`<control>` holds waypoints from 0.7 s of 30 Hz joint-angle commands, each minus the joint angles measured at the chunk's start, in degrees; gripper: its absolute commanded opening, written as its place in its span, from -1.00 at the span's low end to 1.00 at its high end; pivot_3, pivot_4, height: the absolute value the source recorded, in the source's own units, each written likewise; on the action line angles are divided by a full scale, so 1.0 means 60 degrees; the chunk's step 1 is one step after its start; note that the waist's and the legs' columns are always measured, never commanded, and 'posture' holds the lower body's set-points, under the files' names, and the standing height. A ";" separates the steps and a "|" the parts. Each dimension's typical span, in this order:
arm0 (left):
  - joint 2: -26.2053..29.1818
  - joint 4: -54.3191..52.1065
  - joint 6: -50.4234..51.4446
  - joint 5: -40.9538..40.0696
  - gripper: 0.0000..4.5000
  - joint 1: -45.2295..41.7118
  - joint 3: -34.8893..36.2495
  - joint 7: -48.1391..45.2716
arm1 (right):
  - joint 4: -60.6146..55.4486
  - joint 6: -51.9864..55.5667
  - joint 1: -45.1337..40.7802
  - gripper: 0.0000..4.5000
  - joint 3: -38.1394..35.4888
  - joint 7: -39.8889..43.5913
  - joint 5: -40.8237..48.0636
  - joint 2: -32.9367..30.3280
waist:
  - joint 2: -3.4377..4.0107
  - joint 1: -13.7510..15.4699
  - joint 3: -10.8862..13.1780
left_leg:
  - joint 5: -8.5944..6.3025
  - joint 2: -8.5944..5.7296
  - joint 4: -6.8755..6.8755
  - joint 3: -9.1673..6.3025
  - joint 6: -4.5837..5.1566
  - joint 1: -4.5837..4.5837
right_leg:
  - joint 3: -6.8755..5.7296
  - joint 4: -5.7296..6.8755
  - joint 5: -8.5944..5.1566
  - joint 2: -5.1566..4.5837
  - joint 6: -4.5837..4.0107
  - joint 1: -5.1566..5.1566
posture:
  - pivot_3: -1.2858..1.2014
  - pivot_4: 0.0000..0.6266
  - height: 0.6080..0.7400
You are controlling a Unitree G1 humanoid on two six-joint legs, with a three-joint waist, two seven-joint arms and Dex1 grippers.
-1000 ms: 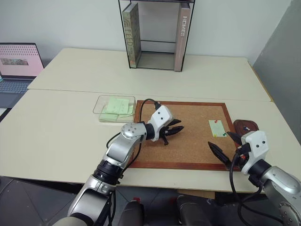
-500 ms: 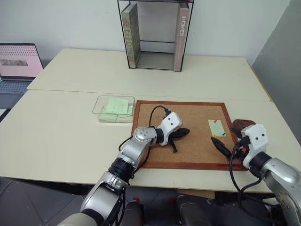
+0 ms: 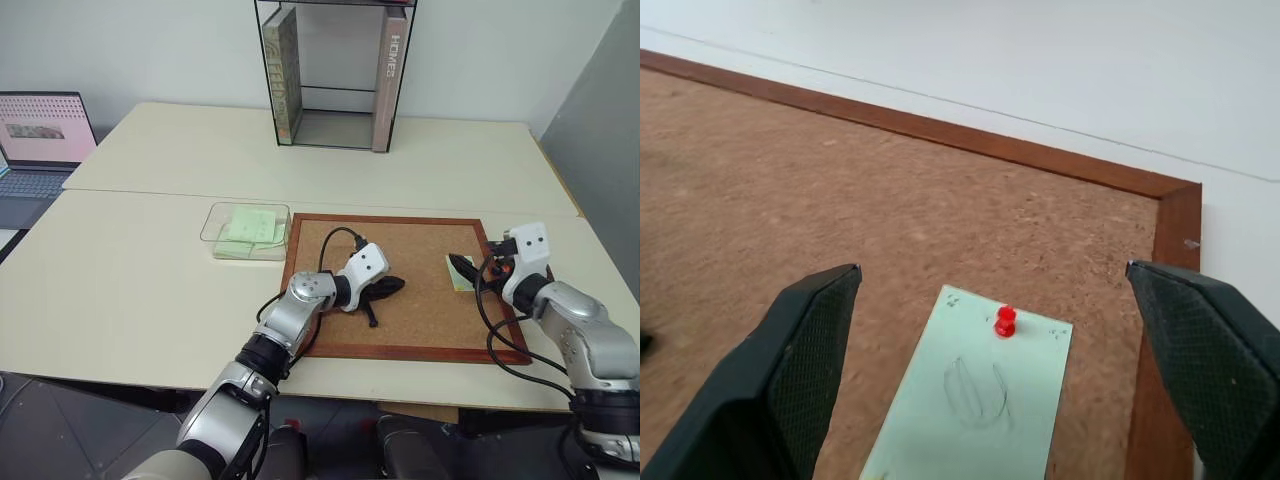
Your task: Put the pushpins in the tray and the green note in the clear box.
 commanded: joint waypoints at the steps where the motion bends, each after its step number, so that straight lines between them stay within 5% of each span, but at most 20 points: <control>1: -0.0003 -0.0228 0.0072 0.0087 -0.99 0.0127 -0.0064 -0.0086 | 0.0926 -0.0741 -0.0530 0.92 0.0071 0.0104 -0.0383 0.0070 | 0.0003 -0.0003 -0.0001 | 0.0000 -0.0003 -0.0002 0.0000 0.0000 -0.0002 | 0.0001 -0.0001 0.0001 -0.0002 0.0001 0.0000 | 0.03 -0.52 1.00; 21: 0.0004 -0.0463 0.0484 0.0219 -1.00 0.0158 -0.0088 -0.0032 | 0.1699 -0.1294 -0.0775 -0.72 0.0235 0.0082 -0.0985 0.0487 | 0.0005 -0.0010 -0.0002 | 0.0000 -0.0002 0.0000 0.0001 0.0001 0.0001 | 0.0003 0.0004 0.0002 -0.0001 0.0004 -0.0001 | 0.03 -0.52 1.00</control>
